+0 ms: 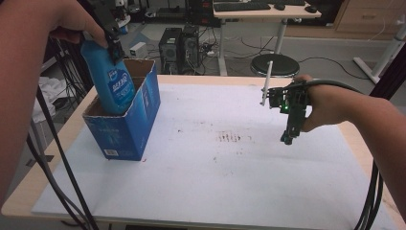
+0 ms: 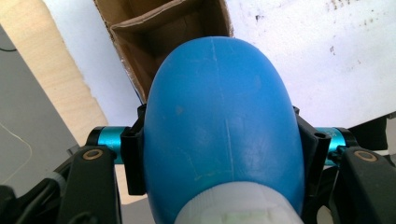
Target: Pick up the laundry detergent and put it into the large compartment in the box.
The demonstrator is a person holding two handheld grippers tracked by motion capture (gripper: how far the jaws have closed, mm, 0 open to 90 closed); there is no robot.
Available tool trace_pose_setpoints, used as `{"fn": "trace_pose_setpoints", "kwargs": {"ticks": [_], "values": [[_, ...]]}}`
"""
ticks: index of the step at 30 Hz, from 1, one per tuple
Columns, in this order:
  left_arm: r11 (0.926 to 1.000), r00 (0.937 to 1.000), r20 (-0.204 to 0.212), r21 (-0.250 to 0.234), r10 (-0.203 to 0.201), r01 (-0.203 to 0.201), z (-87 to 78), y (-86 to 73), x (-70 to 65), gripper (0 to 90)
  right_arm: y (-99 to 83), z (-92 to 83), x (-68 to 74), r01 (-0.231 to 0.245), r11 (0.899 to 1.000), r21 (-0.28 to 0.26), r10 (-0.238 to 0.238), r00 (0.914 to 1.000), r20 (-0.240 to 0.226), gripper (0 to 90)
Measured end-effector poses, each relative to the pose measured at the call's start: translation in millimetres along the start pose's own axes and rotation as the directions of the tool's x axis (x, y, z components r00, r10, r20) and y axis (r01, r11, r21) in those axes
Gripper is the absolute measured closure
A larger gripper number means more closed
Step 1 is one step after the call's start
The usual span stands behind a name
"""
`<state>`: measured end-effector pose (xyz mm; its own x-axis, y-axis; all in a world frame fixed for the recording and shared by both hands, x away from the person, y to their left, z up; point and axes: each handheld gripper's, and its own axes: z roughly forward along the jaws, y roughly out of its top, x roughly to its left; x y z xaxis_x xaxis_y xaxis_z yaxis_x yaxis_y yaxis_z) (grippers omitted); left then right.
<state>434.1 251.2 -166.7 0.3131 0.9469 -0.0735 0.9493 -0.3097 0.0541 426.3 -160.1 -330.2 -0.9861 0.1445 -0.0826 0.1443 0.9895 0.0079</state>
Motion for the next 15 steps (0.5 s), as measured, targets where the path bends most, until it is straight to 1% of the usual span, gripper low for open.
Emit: {"fn": "trace_pose_setpoints", "kwargs": {"ticks": [2, 4, 6, 9, 11, 15], "values": [[1.0000, 1.0000, 0.008, 0.002, 0.000, 0.000, 6.8, 0.1, 1.8, 37.1, 0.2, -0.1, 0.2, -0.001, 1.000, 0.000, 0.001, 1.0000, 0.000, 1.1], [0.9998, 0.9998, 0.013, -0.002, 0.018, -0.018, 14.2, 0.4, 3.2, 37.1, 0.4, 0.3, 0.7, -0.004, 1.000, -0.001, 0.004, 1.0000, 0.001, 1.1], [0.9997, 0.9996, 0.017, 0.003, 0.024, -0.024, 22.2, 0.3, 5.5, 37.2, 0.4, 0.5, 0.8, -0.004, 1.000, 0.003, 0.004, 1.0000, 0.006, 1.1], [0.9989, 0.9990, 0.012, 0.018, 0.043, -0.043, 34.9, -0.6, 8.8, 37.2, -0.1, 1.0, 1.3, -0.002, 1.000, 0.006, 0.002, 0.9999, 0.012, 1.1], [0.9985, 0.9988, 0.008, 0.025, 0.048, -0.048, 42.5, -1.4, 10.6, 37.2, -0.7, 0.6, 1.5, -0.010, 1.000, 0.009, 0.010, 0.9999, 0.013, 1.1], [0.9959, 0.9965, 0.008, 0.036, 0.083, -0.083, 56.4, -3.1, 13.2, 37.2, -1.0, 1.2, 1.2, -0.014, 1.000, 0.010, 0.014, 0.9998, 0.012, 1.1]]}}
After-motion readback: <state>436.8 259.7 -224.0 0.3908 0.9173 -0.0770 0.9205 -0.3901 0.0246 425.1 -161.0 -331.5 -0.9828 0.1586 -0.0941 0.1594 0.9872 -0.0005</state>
